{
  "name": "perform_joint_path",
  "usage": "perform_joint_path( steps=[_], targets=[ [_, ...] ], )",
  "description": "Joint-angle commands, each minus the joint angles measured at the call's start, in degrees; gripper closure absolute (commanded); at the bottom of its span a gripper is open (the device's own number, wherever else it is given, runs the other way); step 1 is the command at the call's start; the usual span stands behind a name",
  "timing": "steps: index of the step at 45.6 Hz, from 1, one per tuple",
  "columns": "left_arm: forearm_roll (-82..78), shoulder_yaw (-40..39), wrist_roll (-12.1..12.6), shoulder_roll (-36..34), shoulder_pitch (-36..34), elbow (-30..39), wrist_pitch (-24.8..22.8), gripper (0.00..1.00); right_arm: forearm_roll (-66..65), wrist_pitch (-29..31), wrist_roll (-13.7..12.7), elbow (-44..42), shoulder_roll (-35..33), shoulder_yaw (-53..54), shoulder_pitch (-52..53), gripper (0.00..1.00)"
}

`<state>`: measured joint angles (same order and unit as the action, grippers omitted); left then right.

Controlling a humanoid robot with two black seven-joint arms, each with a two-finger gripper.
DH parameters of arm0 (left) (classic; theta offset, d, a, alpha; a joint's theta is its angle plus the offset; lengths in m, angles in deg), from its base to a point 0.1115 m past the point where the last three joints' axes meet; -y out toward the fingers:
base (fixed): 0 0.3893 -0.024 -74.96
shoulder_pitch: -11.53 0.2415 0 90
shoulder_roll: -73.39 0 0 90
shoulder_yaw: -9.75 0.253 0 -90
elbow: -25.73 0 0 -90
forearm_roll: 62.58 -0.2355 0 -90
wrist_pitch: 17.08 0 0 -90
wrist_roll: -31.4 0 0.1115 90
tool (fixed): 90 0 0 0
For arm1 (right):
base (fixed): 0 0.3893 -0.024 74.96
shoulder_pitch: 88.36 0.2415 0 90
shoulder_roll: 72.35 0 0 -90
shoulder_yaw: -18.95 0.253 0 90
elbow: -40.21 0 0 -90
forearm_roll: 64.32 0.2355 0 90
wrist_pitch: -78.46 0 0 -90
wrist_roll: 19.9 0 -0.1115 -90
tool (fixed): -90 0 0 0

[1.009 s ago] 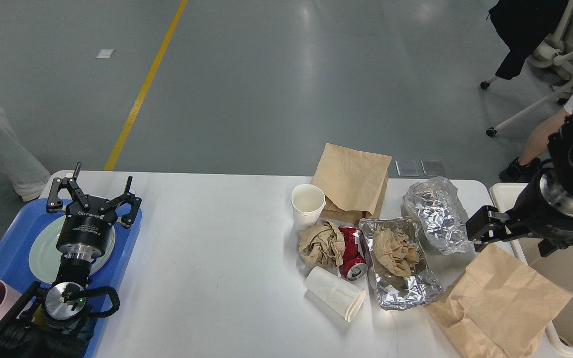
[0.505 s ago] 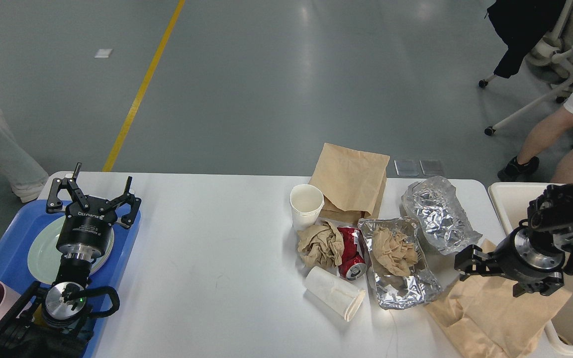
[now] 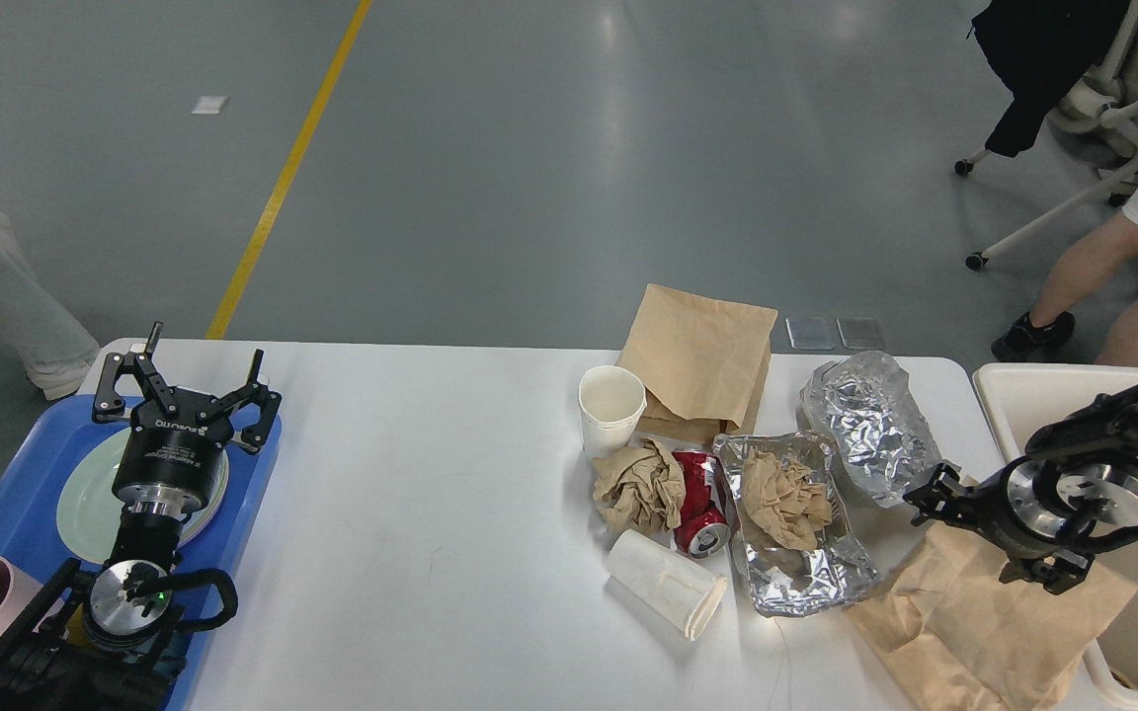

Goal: Tidy desktop
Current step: 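Lower the right gripper onto the brown paper bag and grasp it, then lift the brown paper bag with the right gripper into the white bin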

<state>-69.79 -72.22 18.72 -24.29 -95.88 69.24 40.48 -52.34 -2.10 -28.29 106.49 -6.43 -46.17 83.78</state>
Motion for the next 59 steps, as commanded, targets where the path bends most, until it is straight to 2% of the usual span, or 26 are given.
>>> perform_joint_path(
  steps=[1, 13, 20, 27, 29, 32, 37, 41, 46, 48, 51, 59],
  targets=[
    [0.0, 0.1, 0.0, -0.1, 0.0, 0.0, 0.0, 0.03, 0.0, 0.0, 0.0, -5.1, 2.0, 2.5, -5.8, 0.00],
    [0.0, 0.1, 0.0, 0.0, 0.0, 0.0, 0.0, 0.03, -5.7, -2.9, 0.0, -12.6, 5.0, 3.2, -13.4, 0.00],
    [0.0, 0.1, 0.0, 0.0, 0.0, 0.0, 0.0, 0.03, -12.1, -7.9, 0.0, -12.9, 5.0, 3.2, -15.3, 0.00],
    [0.0, 0.1, 0.0, 0.0, 0.0, 0.0, 0.0, 0.03, -13.0, -8.4, 0.0, -13.6, 5.3, 3.2, -16.6, 0.00],
    [0.0, 0.0, 0.0, 0.0, 0.0, 0.0, 0.0, 0.03, -13.0, -8.5, 0.0, -13.7, 5.3, 3.2, -17.1, 0.09],
    [0.0, 0.1, 0.0, -0.1, 0.0, 0.0, 0.0, 0.03, -13.0, -8.5, 0.0, -13.8, 5.4, 3.2, -18.2, 0.32],
    [0.0, 0.1, 0.0, 0.0, 0.0, 0.0, 0.0, 0.03, -12.9, -8.5, 0.0, -13.9, 5.8, 3.2, -19.1, 0.59],
    [0.0, 0.0, -0.1, -0.1, 0.0, 0.0, 0.0, 0.03, -12.6, -8.5, 0.0, -13.9, 5.7, 4.0, -19.2, 0.67],
    [0.0, 0.1, -0.1, 0.0, 0.0, 0.0, 0.0, 0.03, -12.1, -8.6, 0.0, -13.9, 5.7, 4.5, -19.3, 0.86],
    [0.0, 0.1, -0.1, -0.1, 0.0, 0.0, 0.0, 0.03, -11.4, -8.6, 0.0, -13.9, 5.7, 4.6, -19.5, 0.88],
    [0.0, 0.1, 0.0, -0.1, 0.0, 0.0, 0.0, 0.03, -11.0, -8.5, 0.0, -13.6, 5.7, 4.7, -19.4, 1.00],
    [0.0, 0.1, 0.0, -0.1, 0.0, 0.0, 0.0, 0.03, -11.0, -7.9, -0.1, -13.2, 5.8, 5.0, -19.3, 1.00]
  ],
)
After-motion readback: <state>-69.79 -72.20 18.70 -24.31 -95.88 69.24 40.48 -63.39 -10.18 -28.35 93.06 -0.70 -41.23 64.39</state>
